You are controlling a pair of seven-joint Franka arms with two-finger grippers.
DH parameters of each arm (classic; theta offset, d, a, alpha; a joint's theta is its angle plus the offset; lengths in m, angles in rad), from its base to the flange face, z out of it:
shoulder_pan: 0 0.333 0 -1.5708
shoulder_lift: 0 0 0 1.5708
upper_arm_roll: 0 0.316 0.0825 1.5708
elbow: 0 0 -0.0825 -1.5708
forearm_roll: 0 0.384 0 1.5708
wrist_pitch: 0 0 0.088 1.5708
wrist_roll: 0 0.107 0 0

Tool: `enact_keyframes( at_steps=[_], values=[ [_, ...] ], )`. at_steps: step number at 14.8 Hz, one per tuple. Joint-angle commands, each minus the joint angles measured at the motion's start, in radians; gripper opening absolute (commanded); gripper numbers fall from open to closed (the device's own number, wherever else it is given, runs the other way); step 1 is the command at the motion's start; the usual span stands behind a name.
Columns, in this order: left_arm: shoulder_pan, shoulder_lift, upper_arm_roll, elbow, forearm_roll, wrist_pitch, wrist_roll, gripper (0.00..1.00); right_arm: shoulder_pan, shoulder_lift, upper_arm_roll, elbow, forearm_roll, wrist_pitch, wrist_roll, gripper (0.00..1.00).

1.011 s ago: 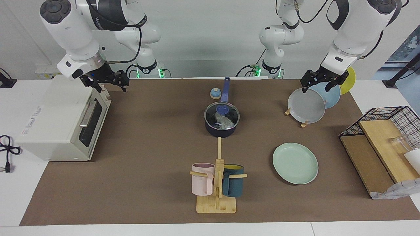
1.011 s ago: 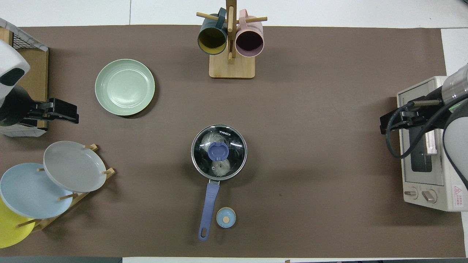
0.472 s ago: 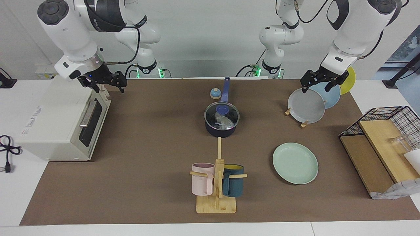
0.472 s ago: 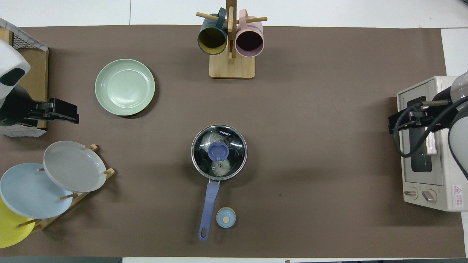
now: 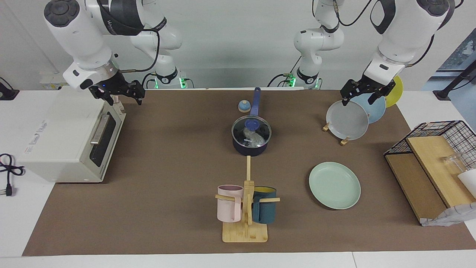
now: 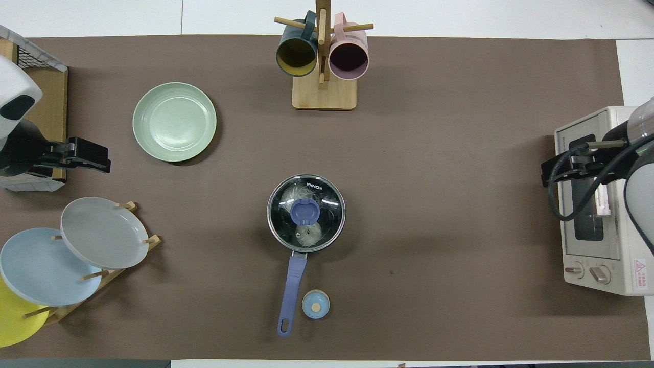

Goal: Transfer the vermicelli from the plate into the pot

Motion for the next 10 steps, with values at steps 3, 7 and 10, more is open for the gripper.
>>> enact_keyframes(
  at_steps=[3, 7, 10],
  values=[
    [0.015, -0.015, -0.009, -0.011, -0.008, -0.006, 0.004, 1.0, -0.014, -0.014, 0.016, 0.006, -0.001, 0.003, -0.017, 1.0],
    [0.015, -0.015, -0.009, -0.011, -0.008, -0.006, 0.004, 1.0, -0.014, -0.027, 0.019, 0.008, 0.013, -0.006, -0.017, 1.0],
    [0.015, -0.015, -0.009, -0.011, -0.008, -0.006, 0.003, 1.0, -0.01, -0.031, 0.021, 0.009, 0.011, 0.028, -0.017, 1.0]
  ],
)
